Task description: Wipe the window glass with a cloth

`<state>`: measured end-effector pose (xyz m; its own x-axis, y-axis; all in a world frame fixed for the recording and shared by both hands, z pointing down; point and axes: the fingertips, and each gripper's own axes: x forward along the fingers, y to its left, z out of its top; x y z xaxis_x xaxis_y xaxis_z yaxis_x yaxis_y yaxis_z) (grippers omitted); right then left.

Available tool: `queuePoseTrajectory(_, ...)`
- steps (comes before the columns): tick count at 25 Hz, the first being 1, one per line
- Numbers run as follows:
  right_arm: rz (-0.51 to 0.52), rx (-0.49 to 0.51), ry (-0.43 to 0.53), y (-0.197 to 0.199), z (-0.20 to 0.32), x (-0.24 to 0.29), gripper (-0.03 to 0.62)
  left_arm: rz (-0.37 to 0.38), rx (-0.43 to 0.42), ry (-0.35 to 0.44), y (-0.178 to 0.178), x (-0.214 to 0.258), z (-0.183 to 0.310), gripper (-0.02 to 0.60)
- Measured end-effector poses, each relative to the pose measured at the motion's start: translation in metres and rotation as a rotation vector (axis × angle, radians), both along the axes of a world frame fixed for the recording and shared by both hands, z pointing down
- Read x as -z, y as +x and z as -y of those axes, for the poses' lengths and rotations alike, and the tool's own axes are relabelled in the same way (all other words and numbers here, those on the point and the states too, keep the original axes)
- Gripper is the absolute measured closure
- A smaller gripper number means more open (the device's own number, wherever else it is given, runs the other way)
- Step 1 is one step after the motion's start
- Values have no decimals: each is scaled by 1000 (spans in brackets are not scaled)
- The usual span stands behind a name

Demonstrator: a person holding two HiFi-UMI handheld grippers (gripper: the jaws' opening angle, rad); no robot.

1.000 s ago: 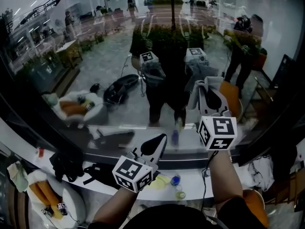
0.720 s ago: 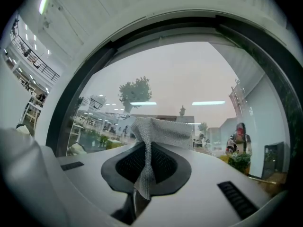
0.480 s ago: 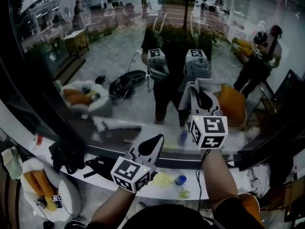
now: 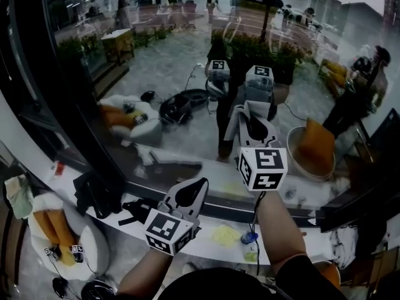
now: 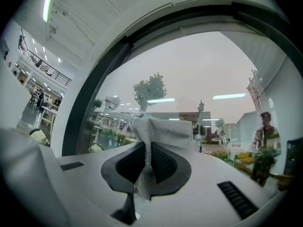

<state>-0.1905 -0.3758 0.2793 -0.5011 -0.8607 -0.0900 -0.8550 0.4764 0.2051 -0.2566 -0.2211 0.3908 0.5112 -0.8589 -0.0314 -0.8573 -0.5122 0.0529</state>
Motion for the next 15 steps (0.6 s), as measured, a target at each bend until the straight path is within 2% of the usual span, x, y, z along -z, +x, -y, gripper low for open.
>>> queuePoseTrajectory(9,40,84,-43,-97,2,-16,551,37,91,-26,-83,-12,-21,575)
queuePoseTrajectory(15,39,98,-55,-128,4,-29,551,40,123,-47,-114,-22,-29,575)
